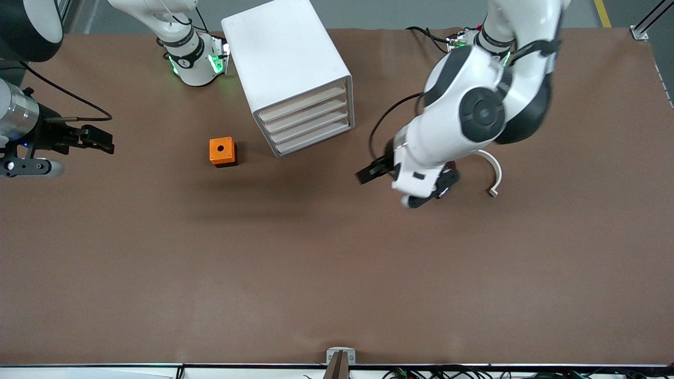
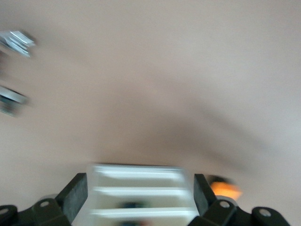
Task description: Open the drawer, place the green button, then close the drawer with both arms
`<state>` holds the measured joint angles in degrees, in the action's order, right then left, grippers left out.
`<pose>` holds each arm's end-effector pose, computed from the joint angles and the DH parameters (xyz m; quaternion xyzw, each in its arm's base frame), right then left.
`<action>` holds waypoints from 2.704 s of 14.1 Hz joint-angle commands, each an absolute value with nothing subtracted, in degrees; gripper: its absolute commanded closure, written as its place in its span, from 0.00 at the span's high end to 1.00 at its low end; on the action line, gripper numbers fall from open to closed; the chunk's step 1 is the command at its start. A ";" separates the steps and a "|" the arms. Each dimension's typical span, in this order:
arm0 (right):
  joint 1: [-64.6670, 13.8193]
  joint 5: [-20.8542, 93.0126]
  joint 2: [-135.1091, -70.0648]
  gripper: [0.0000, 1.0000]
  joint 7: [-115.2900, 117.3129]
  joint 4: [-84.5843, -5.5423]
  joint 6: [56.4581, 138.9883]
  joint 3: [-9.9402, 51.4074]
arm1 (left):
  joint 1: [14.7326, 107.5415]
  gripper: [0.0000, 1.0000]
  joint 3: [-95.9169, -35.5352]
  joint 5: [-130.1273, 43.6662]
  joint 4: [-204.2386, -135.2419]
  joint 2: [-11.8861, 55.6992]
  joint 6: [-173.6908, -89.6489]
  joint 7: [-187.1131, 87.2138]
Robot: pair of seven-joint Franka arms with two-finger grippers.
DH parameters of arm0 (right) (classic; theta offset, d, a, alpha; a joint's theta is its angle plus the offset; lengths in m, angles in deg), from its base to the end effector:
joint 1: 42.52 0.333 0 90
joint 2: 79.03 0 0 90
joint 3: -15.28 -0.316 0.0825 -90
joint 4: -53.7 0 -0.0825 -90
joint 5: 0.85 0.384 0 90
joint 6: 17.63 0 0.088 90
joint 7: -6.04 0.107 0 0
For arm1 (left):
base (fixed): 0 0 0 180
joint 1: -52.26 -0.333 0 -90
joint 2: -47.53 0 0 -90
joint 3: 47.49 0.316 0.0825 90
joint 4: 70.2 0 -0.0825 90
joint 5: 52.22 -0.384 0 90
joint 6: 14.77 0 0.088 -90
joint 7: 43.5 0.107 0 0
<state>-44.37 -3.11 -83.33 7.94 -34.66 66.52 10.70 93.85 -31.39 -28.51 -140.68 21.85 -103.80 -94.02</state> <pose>0.5642 0.0207 0.5879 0.9971 0.0068 -0.0733 0.0197 0.5704 -0.3653 0.5187 0.9649 0.2119 -0.1326 0.0809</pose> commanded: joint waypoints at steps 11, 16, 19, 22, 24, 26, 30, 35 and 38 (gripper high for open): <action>-43.05 -2.44 -79.65 1.00 7.98 -36.66 68.06 10.63 | 68.10 0.99 -33.59 -45.10 -153.25 41.45 -86.92 -45.01; -43.93 -2.44 -78.51 1.00 7.98 -37.44 69.11 10.71 | 53.00 0.99 -50.09 -50.20 -160.70 44.09 -93.76 -44.82; -43.93 -2.35 -74.04 1.00 7.98 -44.18 74.28 10.63 | 52.09 0.99 -50.92 -50.37 -169.84 49.09 -102.46 -44.82; -44.02 -2.26 -71.48 1.00 8.06 -47.99 77.64 10.63 | 52.17 0.99 -50.74 -50.99 -170.84 50.25 -106.61 -44.73; -44.19 -2.26 -71.56 1.00 8.06 -47.99 77.64 10.71 | 52.17 0.99 -50.48 -50.99 -168.13 50.17 -107.32 -44.73; -44.10 -2.17 -71.56 1.00 8.07 -47.91 77.73 11.06 | 52.26 0.99 -50.48 -50.90 -164.79 49.81 -107.32 -44.73; -45.94 2.37 -71.56 1.00 8.07 -47.91 77.82 11.85 | 52.44 0.99 -51.18 -50.99 -162.49 50.08 -107.06 -45.69; -46.92 4.16 -71.48 1.00 8.06 -47.99 77.64 11.77 | 51.56 0.99 -50.48 -50.90 -158.55 48.24 -107.23 -44.91; -46.92 4.07 -71.48 1.00 7.98 -48.08 77.55 11.68 | 51.65 0.99 -50.48 -50.99 -157.13 47.70 -107.23 -45.78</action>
<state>-46.41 3.06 -73.00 7.99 -46.52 77.05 12.07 51.92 -50.09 -49.68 -159.44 48.85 -107.39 -45.37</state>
